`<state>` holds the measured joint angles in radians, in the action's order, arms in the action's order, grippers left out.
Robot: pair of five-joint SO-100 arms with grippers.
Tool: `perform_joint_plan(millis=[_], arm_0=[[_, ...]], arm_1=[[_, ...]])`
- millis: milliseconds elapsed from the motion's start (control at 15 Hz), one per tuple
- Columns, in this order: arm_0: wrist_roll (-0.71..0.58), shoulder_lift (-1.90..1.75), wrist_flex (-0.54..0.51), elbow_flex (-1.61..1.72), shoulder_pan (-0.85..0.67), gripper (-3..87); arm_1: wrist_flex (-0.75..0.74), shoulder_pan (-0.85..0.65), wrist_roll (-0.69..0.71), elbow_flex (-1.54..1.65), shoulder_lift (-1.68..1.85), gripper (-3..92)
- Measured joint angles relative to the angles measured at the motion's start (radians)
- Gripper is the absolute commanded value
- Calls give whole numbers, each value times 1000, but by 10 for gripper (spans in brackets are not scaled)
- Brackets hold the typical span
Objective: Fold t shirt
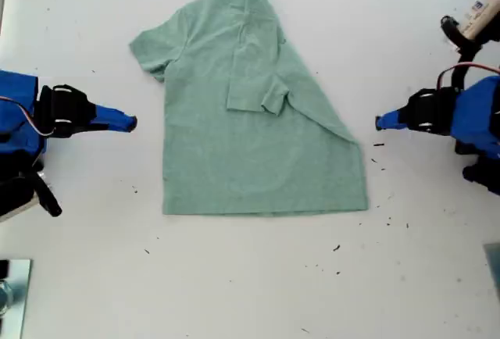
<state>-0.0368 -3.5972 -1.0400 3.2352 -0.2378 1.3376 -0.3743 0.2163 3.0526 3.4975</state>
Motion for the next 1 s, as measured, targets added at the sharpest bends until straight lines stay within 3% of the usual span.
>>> perform_joint_plan(millis=[200, 333, 533, 667, 800, 867, 933, 1000], arm_0=[[35, 26, 58, -58, -6, -2], [34, 305, 43, -252, -55, -2], [-78, 946, -212, -824, -173, -2], [-218, 1181, -370, -1114, -321, -2], [-360, 1305, -462, -1299, -456, 3], [-408, 1361, -497, -1387, -514, 211], [-453, 1396, -518, -1440, -551, 348], [-477, 1420, -528, -1463, -561, 368]], arm_1=[[0, -31, 8, 0, 0, 24], [0, -31, -3, 0, 0, 24], [-9, -31, 0, 0, 2, 24], [-9, -31, 8, 0, 0, 24], [-9, -29, 28, 0, 0, 24], [-9, -31, 37, 2, 0, 24], [-9, -35, 38, 2, 0, 24], [-9, -34, 38, 2, 0, 24]])
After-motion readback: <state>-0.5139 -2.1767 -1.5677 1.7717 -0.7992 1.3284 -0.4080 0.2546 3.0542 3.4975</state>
